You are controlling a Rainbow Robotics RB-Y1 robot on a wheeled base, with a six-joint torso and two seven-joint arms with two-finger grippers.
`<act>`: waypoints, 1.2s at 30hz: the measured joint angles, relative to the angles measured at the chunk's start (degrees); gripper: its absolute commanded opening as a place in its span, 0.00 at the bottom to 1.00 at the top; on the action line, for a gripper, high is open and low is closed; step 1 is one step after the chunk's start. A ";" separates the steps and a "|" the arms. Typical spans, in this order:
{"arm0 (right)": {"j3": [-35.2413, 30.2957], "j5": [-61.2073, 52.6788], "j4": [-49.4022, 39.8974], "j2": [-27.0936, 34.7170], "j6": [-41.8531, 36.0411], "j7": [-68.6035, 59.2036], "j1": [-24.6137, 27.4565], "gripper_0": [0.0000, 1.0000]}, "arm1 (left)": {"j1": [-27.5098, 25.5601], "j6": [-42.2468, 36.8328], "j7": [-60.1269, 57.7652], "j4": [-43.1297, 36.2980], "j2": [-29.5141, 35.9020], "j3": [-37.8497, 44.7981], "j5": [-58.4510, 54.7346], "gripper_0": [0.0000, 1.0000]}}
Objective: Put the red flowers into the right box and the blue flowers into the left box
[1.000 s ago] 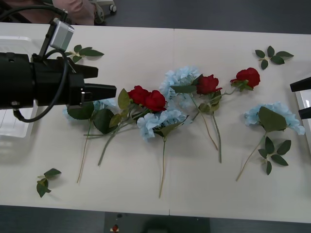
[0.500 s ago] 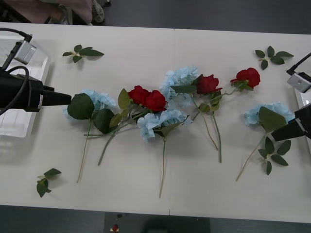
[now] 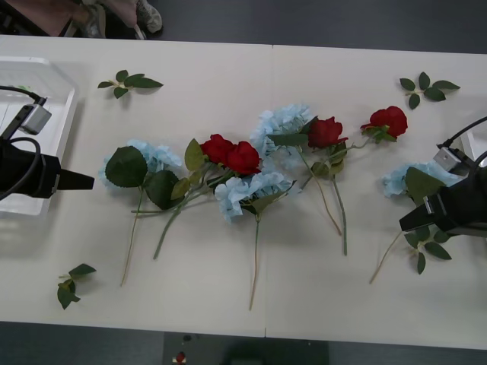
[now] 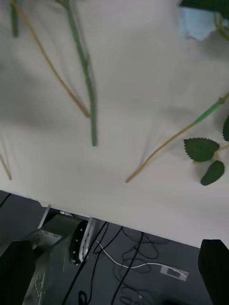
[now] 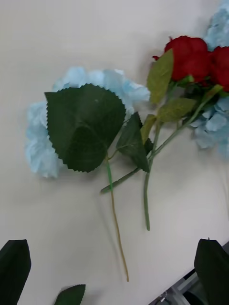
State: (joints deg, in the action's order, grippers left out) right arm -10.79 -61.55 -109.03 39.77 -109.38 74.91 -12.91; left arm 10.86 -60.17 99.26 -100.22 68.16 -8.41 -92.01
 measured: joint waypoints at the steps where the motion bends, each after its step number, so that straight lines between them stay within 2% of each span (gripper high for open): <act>1: 0.69 1.11 0.00 0.00 0.98 -0.02 0.34 1.00 | 0.00 -0.34 -1.37 0.00 -1.08 0.00 1.98 1.00; 10: 4.76 8.48 1.19 0.00 9.36 -3.54 2.67 1.00 | 0.59 -3.60 -9.65 0.04 -9.64 -0.99 16.05 1.00; 15: 5.23 8.80 4.88 -0.08 13.77 -3.54 2.67 1.00 | 5.65 -3.60 -15.44 1.52 -10.95 -8.49 21.87 1.00; 21: 5.42 10.86 8.11 -0.08 17.67 -3.54 2.66 1.00 | 12.51 -3.60 -16.23 7.26 -13.77 -14.41 22.21 1.00; 28: 9.18 12.90 10.48 -0.08 20.30 -3.55 2.66 1.00 | 16.85 -3.60 -16.23 14.68 -18.80 -15.66 23.38 1.00; 32: 10.48 13.34 10.94 -0.08 20.69 -3.55 2.66 1.00 | 19.82 -3.60 -16.23 17.90 -19.37 -19.35 23.59 1.00; 36: 11.91 14.12 12.34 -0.08 24.19 -3.55 2.66 1.00 | 21.61 -3.60 -16.23 20.02 -19.40 -21.77 25.10 1.00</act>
State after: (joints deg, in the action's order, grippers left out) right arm 1.13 -47.43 -96.69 39.69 -85.19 71.36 -10.25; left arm 32.47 -63.77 83.02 -80.20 48.76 -30.18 -66.91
